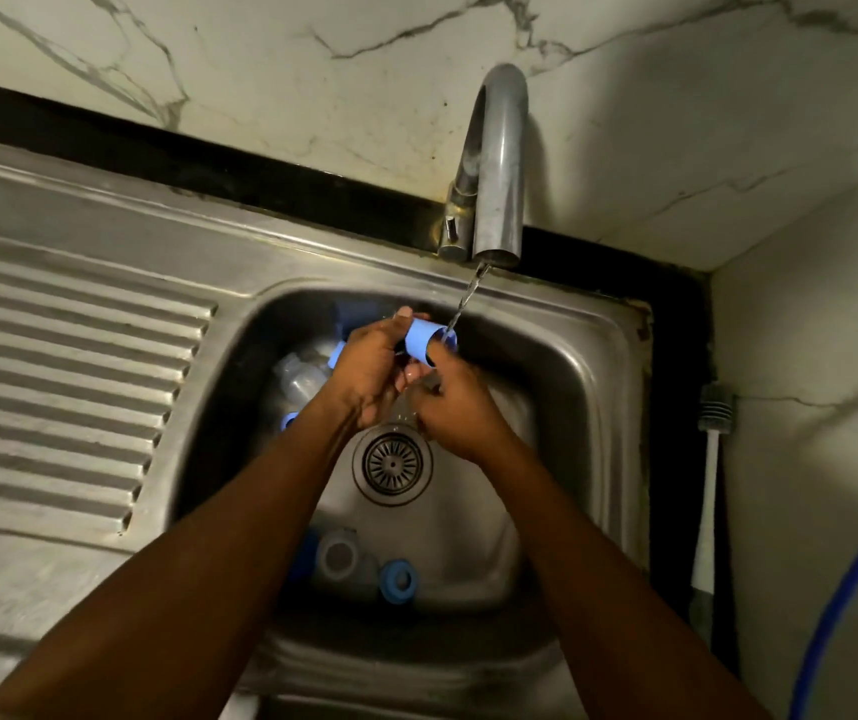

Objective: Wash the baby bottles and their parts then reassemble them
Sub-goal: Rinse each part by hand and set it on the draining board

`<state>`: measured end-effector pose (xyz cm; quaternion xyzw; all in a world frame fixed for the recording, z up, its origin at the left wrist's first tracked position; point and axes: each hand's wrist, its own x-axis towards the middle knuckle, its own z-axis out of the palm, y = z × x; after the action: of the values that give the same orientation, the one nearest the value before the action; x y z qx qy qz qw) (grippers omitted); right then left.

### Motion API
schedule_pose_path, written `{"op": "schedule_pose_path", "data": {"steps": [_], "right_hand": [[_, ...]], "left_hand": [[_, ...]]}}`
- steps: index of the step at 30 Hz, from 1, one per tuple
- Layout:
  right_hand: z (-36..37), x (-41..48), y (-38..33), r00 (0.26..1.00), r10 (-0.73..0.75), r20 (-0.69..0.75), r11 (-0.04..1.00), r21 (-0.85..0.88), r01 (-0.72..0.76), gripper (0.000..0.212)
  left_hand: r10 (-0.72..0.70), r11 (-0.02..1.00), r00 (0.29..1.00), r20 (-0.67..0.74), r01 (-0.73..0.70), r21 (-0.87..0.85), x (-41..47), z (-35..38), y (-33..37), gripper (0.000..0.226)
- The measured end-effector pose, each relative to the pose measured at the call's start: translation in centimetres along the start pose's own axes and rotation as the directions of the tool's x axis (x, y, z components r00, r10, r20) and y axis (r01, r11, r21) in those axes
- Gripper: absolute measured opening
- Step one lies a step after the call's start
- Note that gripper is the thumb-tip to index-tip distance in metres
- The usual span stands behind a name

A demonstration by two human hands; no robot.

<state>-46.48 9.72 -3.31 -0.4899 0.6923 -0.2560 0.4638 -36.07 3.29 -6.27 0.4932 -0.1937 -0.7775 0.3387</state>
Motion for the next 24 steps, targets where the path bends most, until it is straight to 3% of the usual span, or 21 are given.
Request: {"op": "schedule_pose_path", "data": {"steps": [1,2,3,4,5,6,7,8,10,12,13,14,15,16,17,18,20,21,22,23,24], "right_hand": [[-0.5,0.0,0.0,0.997,-0.073,0.030,0.938,-0.337,0.079,0.034],[-0.9,0.1,0.2,0.993,-0.101,0.058,0.808,-0.577,0.116,0.034],[-1.1,0.1,0.2,0.990,-0.129,0.053,0.711,-0.691,0.129,0.034],[-1.0,0.0,0.1,0.986,-0.167,0.025,0.690,-0.711,0.135,0.034],[-0.6,-0.1,-0.1,0.985,-0.174,-0.010,0.757,-0.641,0.127,0.032],[-0.2,-0.2,-0.3,0.989,-0.136,-0.066,0.895,-0.437,0.094,0.030],[0.3,-0.1,-0.7,0.998,-0.023,-0.062,0.994,-0.105,0.017,0.028],[0.8,-0.1,-0.9,0.997,0.077,0.002,0.972,0.223,-0.076,0.026],[1.5,-0.6,-1.2,0.985,0.161,0.061,0.756,0.634,-0.162,0.025],[1.7,-1.1,-1.0,0.981,0.193,0.025,0.616,0.775,-0.140,0.029],[1.7,-1.2,-0.5,0.985,0.175,-0.008,0.653,0.749,-0.110,0.030],[1.5,-1.2,0.4,0.991,0.116,-0.063,0.777,0.627,-0.051,0.029],[0.9,-1.3,1.2,0.994,0.004,-0.106,0.924,0.382,0.037,0.030],[0.1,-1.2,2.0,0.985,-0.144,-0.091,0.988,0.047,0.149,0.034],[-0.7,-0.8,2.8,0.966,-0.258,-0.002,0.933,-0.260,0.249,0.039],[-1.4,-0.5,3.1,0.957,-0.279,0.083,0.844,-0.454,0.286,0.043],[-1.7,-0.3,2.7,0.962,-0.268,0.049,0.804,-0.539,0.251,0.040],[-1.4,-0.1,2.1,0.964,-0.260,-0.050,0.869,-0.448,0.211,0.036],[-1.1,-0.1,1.1,0.968,-0.182,-0.175,0.965,-0.218,0.143,0.032],[-0.7,0.1,0.2,0.972,-0.030,-0.233,0.989,0.135,0.063,0.028],[-0.4,0.1,-0.9,0.975,0.135,-0.174,0.866,0.499,-0.031,0.024]], "left_hand": [[0.030,0.997,0.999,-0.022,-0.028,0.065,0.1,-0.2,0.2,0.039],[0.055,0.990,0.998,-0.037,-0.050,0.129,0.2,-0.2,0.3,0.039],[0.078,0.979,0.996,-0.039,-0.069,0.190,0.0,-0.1,0.6,0.041],[0.099,0.968,0.994,-0.047,-0.085,0.236,-0.3,0.0,0.8,0.044],[0.110,0.961,0.992,-0.064,-0.090,0.260,-0.6,0.3,1.1,0.048],[0.113,0.963,0.990,-0.088,-0.087,0.256,-0.9,0.3,1.1,0.052],[0.104,0.967,0.989,-0.103,-0.076,0.242,-1.3,0.5,1.1,0.055],[0.068,0.976,0.994,-0.080,-0.049,0.212,-1.5,0.5,1.0,0.056],[-0.056,0.997,0.996,0.065,0.053,0.051,-2.1,1.0,1.0,0.050],[-0.125,0.969,0.975,0.186,0.160,-0.186,-2.4,1.5,1.2,0.044],[-0.126,0.952,0.970,0.209,0.178,-0.251,-2.1,1.7,1.2,0.038],[-0.121,0.945,0.969,0.217,0.179,-0.274,-1.7,1.9,1.2,0.030],[-0.127,0.953,0.970,0.208,0.177,-0.246,-1.6,2.1,1.2,0.022],[-0.150,0.968,0.977,0.149,0.176,-0.180,-1.3,2.4,1.0,0.018],[-0.170,0.977,0.983,0.068,0.178,-0.118,-1.2,2.8,1.1,0.022],[-0.182,0.980,0.983,0.005,0.182,-0.077,-0.9,2.9,1.0,0.030],[-0.197,0.980,0.980,-0.013,0.197,-0.035,-0.5,2.8,1.2,0.044],[-0.199,0.980,0.980,0.016,0.199,-0.001,-0.5,2.8,1.5,0.042],[-0.188,0.982,0.981,0.057,0.186,0.035,-0.6,2.6,1.7,0.036],[-0.171,0.985,0.979,0.114,0.166,0.050,-0.8,2.5,2.0,0.031],[-0.141,0.990,0.978,0.155,0.137,0.035,-0.8,2.2,2.1,0.027]]}}
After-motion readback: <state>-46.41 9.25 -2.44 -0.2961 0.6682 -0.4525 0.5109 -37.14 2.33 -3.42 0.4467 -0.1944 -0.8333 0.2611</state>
